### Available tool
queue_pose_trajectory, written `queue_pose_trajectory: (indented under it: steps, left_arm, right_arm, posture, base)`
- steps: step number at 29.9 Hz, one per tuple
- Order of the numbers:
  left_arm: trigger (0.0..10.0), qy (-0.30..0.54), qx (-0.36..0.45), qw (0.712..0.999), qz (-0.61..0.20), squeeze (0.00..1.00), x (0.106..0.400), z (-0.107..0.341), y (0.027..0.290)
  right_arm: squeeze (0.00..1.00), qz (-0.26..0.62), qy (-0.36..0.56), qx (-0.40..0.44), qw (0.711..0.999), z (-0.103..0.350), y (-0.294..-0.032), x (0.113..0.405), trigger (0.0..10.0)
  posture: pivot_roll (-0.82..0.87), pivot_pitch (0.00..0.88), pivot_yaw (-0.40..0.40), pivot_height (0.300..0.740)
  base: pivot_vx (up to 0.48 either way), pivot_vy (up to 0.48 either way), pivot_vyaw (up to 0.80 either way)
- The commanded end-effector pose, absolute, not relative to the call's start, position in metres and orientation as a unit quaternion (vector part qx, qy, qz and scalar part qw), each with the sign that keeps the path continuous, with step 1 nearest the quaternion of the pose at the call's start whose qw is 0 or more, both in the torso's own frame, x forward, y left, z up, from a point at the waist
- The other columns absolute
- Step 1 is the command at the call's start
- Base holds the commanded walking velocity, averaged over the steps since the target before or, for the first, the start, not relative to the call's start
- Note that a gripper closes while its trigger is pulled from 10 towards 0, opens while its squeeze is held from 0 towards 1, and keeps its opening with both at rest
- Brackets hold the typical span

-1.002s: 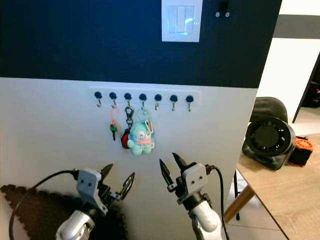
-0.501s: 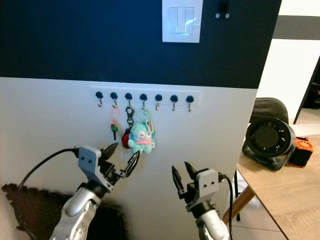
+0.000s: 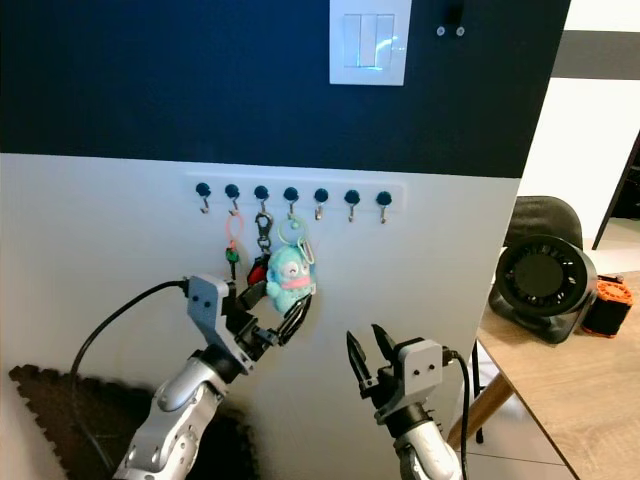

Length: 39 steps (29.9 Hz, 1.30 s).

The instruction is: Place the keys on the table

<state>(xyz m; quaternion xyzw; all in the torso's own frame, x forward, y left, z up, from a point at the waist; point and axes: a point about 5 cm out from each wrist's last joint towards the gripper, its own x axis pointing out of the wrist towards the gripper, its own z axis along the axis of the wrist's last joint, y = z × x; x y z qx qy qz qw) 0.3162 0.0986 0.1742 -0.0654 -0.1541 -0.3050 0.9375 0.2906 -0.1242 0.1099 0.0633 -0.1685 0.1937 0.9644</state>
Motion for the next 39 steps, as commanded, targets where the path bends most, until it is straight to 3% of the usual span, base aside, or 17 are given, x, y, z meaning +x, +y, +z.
queue_pose_trajectory:
  steps: [1, 13, 14, 15, 39]
  left_arm:
    - [10.0, -0.145, -0.056, 0.940, -0.305, 0.00, 0.320, 0.172, 0.094]
    - [10.0, -0.139, -0.053, 0.950, -0.275, 0.00, 0.330, 0.175, 0.094]
    - [7.7, -0.140, -0.053, 0.951, -0.271, 0.00, 0.332, 0.175, 0.094]
    - [0.0, -0.142, -0.055, 0.951, -0.269, 0.00, 0.333, 0.176, 0.094]
    - [0.0, -0.208, -0.085, 0.909, -0.352, 0.00, 0.321, 0.208, 0.090]
  right_arm:
    - [0.00, 0.201, -0.162, 0.067, 0.964, 0.108, -0.121, 0.290, 10.0]
    - [0.00, 0.202, -0.164, 0.069, 0.963, 0.111, -0.120, 0.292, 10.0]
    - [0.00, 0.202, -0.164, 0.069, 0.963, 0.111, -0.120, 0.292, 10.0]
    - [0.00, 0.202, -0.164, 0.070, 0.963, 0.111, -0.120, 0.292, 10.0]
    - [0.00, 0.202, -0.155, 0.070, 0.965, 0.107, -0.118, 0.291, 10.0]
  posture:
    - [0.08, 0.003, 0.012, 0.740]
    - [0.07, 0.001, 0.014, 0.740]
    - [0.07, 0.001, 0.014, 0.740]
    - [0.07, 0.001, 0.013, 0.740]
    - [0.07, 0.000, 0.014, 0.740]
  base:
    - [0.000, 0.000, 0.00]
    - [0.000, 0.000, 0.00]
    - [0.000, 0.000, 0.00]
    - [0.000, 0.000, 0.00]
    - [0.000, 0.000, 0.00]
